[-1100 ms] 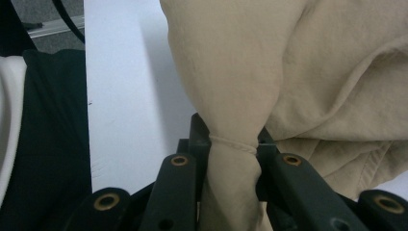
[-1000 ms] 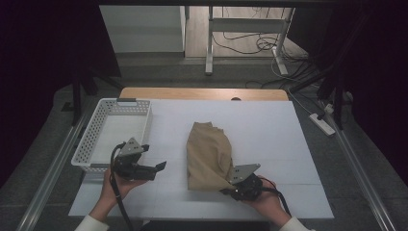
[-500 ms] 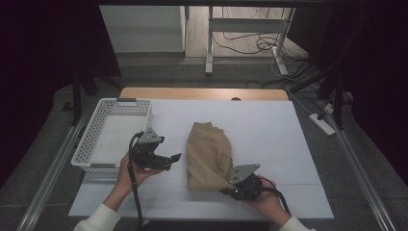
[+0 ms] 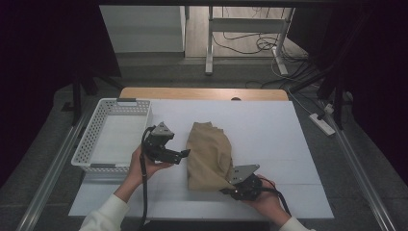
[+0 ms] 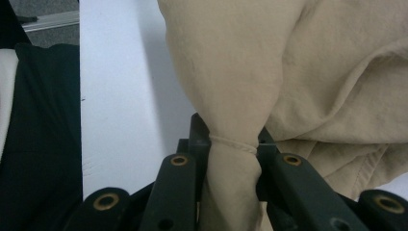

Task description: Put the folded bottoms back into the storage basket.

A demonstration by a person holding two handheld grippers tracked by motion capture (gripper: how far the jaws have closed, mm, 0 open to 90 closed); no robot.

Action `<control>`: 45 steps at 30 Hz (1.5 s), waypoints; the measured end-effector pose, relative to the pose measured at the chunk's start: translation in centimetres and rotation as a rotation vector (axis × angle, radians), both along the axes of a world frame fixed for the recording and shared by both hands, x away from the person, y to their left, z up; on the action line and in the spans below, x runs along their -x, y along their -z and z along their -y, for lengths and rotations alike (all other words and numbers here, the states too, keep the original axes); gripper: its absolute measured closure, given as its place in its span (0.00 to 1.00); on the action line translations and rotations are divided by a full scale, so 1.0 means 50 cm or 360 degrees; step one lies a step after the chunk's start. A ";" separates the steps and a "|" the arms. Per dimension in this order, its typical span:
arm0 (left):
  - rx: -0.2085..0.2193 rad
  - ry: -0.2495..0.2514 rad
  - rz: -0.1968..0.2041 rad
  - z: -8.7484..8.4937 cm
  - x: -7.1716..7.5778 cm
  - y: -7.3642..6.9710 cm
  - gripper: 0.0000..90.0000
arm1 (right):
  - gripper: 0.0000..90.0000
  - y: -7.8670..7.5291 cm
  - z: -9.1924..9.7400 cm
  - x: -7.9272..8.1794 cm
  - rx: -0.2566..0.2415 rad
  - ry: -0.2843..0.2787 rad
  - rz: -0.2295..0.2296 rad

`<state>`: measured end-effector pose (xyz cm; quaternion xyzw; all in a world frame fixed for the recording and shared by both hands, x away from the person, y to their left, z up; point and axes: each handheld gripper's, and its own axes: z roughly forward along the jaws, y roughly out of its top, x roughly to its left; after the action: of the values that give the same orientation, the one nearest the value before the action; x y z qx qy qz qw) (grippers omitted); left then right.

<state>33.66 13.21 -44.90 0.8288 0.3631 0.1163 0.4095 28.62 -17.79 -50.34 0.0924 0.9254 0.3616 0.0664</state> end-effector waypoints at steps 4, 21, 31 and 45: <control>0.0000 -0.0001 -0.0007 0.005 -0.011 0.002 0.12 | 0.86 0.000 0.000 -0.001 0.0007 -0.0003 -0.0001; -0.0001 -0.0034 -0.0064 0.031 -0.085 0.025 0.13 | 0.85 0.001 0.000 0.000 0.0014 -0.0006 0.0001; -0.0011 -0.0051 -0.0073 0.040 -0.120 0.032 0.13 | 0.85 0.004 -0.003 -0.001 0.0018 -0.0009 -0.0003; -0.0028 -0.0042 -0.0094 0.057 -0.157 0.042 0.13 | 0.85 0.005 -0.002 -0.001 0.0026 -0.0017 -0.0003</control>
<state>41.53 10.36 -47.02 0.8306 0.3849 0.1002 0.3897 28.67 -17.67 -50.60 0.0874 0.9288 0.3544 0.0643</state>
